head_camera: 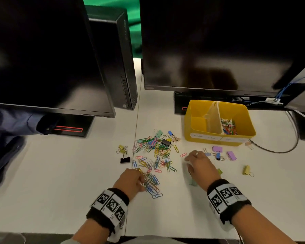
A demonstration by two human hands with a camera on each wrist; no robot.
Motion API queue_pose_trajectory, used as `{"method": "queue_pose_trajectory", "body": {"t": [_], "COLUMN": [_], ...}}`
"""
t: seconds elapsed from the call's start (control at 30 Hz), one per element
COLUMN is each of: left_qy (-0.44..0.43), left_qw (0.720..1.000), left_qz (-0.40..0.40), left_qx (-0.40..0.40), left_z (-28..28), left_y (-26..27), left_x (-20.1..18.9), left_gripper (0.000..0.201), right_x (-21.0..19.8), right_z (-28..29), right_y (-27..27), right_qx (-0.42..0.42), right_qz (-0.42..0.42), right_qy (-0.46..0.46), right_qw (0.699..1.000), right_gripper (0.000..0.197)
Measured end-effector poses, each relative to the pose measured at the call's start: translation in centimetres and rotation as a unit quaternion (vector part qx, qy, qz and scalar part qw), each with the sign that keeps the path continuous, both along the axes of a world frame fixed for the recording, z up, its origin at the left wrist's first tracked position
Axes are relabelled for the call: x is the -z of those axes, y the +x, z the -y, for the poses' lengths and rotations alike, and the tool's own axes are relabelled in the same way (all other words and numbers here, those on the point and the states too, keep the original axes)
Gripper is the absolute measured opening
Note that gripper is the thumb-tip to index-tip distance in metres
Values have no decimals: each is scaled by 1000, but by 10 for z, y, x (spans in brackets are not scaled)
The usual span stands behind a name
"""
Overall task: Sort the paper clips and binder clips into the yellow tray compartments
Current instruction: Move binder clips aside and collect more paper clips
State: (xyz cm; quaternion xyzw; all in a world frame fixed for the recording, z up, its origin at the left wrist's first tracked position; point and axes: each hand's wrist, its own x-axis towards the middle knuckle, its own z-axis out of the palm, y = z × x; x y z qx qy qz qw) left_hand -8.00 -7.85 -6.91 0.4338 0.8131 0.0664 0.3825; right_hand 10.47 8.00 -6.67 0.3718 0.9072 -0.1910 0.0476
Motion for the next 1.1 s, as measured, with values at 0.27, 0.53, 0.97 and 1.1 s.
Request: {"method": "queue_pose_trajectory", "body": {"t": [0.27,0.53,0.97,1.1], "left_qy": [89,192,1,6], "left_qw": [985,952,980,989], "left_qz": [-133,-221,-154,-120], "left_qx": [66,89,124,87], "left_z": [-33,-19,-16,-25], "left_y": [25,25,33,31], "left_x": [-4,-5,4,1], "left_gripper": [32,28,111,96], "right_x": [8,8,1,5], "right_z": [13,24,32,34], "right_y": [-33,-25,-9,-23], "right_qx": [-31,-100,-79,-105], "right_qz": [15,-30,5,77], "right_qy": [-27,-67,-121,-74], "right_qw": [999,992,989,989], "right_gripper": [48,54,84,108]}}
